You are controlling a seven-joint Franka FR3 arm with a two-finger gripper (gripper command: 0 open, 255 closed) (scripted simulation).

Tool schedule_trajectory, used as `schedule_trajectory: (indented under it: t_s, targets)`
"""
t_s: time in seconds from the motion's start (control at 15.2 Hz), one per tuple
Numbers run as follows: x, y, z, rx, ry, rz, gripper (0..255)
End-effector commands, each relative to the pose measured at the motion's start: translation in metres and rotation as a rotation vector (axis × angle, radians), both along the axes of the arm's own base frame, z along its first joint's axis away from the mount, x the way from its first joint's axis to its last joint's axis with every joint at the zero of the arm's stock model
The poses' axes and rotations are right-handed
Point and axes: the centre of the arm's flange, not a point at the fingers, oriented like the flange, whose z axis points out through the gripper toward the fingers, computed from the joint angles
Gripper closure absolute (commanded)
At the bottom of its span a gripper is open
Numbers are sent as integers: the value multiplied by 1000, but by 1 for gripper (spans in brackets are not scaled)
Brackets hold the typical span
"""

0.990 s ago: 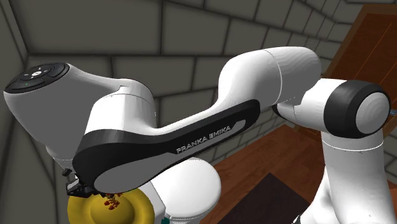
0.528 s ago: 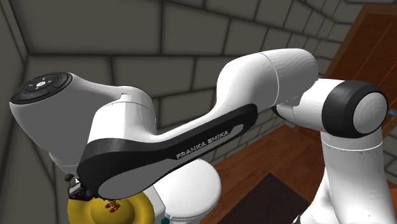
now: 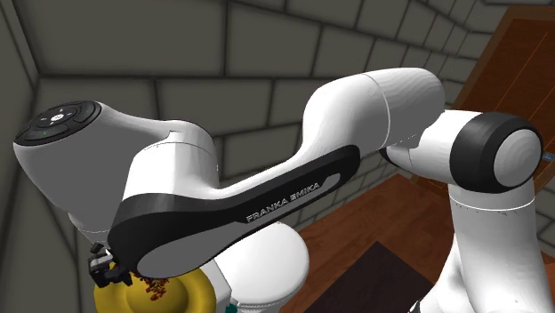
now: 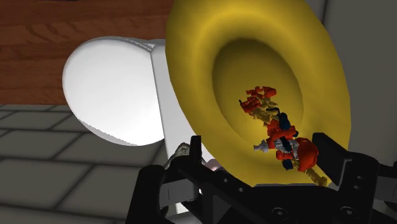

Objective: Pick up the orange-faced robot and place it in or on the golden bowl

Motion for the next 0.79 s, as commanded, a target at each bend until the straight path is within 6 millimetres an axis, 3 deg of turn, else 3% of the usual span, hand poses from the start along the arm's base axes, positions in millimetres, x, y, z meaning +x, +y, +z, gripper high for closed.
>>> schedule_trajectory:
  t_s: [0.0,0.2,0.73]
  targets:
    - [-2,2,13,0,0,0,0]
    - [-7,9,49,0,0,0,0]
    - [-7,9,49,0,0,0,0]
